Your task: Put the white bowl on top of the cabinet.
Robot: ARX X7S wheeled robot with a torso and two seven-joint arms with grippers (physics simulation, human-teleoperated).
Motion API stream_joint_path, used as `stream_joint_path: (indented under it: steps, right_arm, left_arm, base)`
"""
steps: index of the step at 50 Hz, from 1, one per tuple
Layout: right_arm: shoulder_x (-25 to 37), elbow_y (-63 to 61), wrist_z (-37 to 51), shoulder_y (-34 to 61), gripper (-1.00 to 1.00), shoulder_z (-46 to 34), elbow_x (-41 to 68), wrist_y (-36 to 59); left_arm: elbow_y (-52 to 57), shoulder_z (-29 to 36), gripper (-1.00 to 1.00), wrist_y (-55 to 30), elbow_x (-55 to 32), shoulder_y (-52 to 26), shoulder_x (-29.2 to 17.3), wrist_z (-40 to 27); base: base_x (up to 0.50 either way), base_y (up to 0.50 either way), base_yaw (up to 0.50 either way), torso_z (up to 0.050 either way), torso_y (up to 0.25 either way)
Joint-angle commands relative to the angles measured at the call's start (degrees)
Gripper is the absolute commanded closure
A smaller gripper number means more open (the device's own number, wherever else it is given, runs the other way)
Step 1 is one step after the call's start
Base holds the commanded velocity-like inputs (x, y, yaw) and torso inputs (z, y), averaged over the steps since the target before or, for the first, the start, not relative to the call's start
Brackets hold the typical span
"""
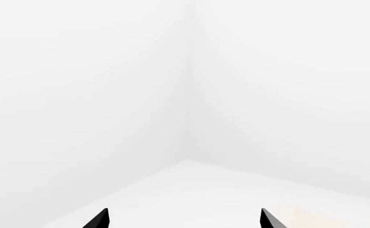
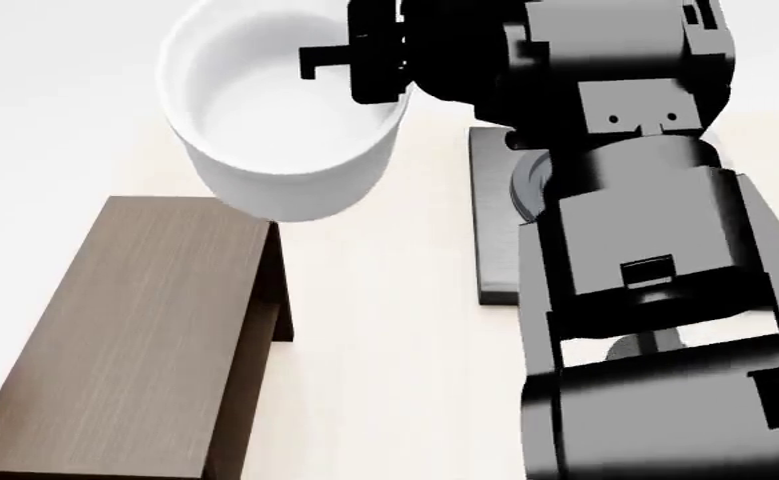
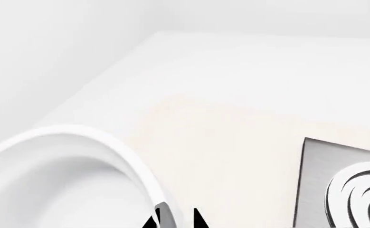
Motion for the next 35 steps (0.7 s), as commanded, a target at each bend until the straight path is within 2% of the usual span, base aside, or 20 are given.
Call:
stream_joint_path:
  steps: [1, 7, 22, 35]
  right_arm:
    - [-0.3, -6.9, 3.2, -1.6, 1.0, -12.2, 18.9, 1.1]
    - [-0.4, -8.7, 5.7, -1.9, 1.0, -20.5, 28.8, 0.2]
    - [-0.3, -13.8, 10.0, -3.0, 1.0, -31.4, 43.0, -1.4]
    - [1.8, -23.6, 13.8, -6.0, 1.0, -32.4, 46.4, 0.8]
  left_arm:
    - [-0.1, 0.1, -1.0, 0.2, -0.1, 0.0, -0.1, -0.1]
    - [-0.2, 0.5, -1.0, 0.3, 0.2, 0.0, -0.1, -0.2]
    - [-0.6, 0.6, -1.0, 0.5, 0.0, -0.1, -0.2, -0.3]
    - [-0.6, 0.7, -1.0, 0.8, -0.1, 0.1, -0.3, -0.4]
  base:
    - [0.0, 0.0, 0.0, 0.0, 0.0]
    - [0.0, 0.0, 0.0, 0.002, 0.0]
    - [0.0, 0.0, 0.0, 0.0, 0.001]
    - [0.0, 0.0, 0.0, 0.001, 0.001]
